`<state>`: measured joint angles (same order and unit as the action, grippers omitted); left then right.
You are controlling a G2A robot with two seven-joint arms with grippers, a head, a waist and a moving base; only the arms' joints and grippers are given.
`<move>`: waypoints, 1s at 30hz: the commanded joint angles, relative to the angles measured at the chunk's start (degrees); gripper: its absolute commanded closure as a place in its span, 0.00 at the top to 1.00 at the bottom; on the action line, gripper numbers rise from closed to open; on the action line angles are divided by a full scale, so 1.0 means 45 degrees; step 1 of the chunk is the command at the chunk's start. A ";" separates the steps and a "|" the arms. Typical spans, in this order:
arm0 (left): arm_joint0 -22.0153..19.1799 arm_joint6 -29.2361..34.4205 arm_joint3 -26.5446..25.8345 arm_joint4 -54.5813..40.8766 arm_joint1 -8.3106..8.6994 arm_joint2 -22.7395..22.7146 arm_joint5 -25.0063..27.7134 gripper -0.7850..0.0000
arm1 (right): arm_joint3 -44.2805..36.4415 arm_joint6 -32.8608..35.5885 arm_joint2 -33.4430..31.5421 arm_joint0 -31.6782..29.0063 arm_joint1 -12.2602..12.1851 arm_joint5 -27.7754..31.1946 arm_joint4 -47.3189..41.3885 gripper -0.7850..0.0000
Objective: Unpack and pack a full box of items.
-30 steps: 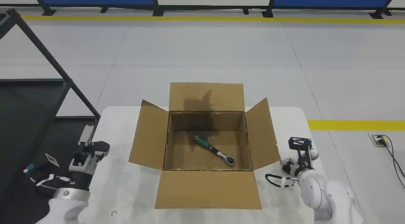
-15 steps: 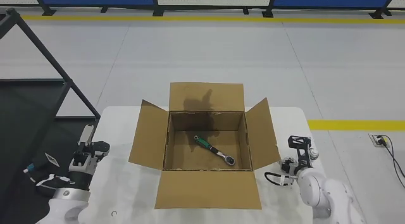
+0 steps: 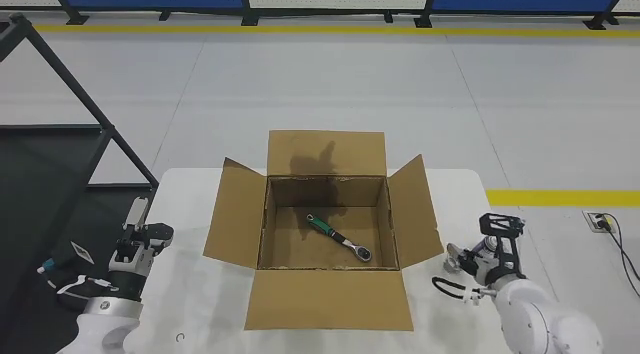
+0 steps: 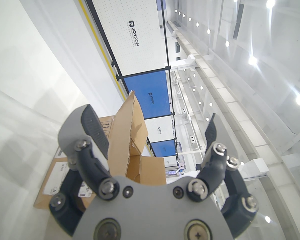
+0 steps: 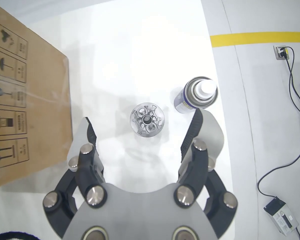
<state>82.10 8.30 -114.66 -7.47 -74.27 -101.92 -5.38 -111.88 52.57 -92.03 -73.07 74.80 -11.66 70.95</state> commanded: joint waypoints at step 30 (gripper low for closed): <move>0.0000 0.0000 0.0000 0.0000 0.0000 0.0000 0.0000 1.00 | -0.5059 -0.1513 -0.1774 -0.2269 -0.0189 0.3123 -0.4150 1.00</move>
<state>82.10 8.30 -114.66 -7.47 -74.27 -101.92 -5.38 -134.65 45.76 -100.01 -83.28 73.95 2.38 52.28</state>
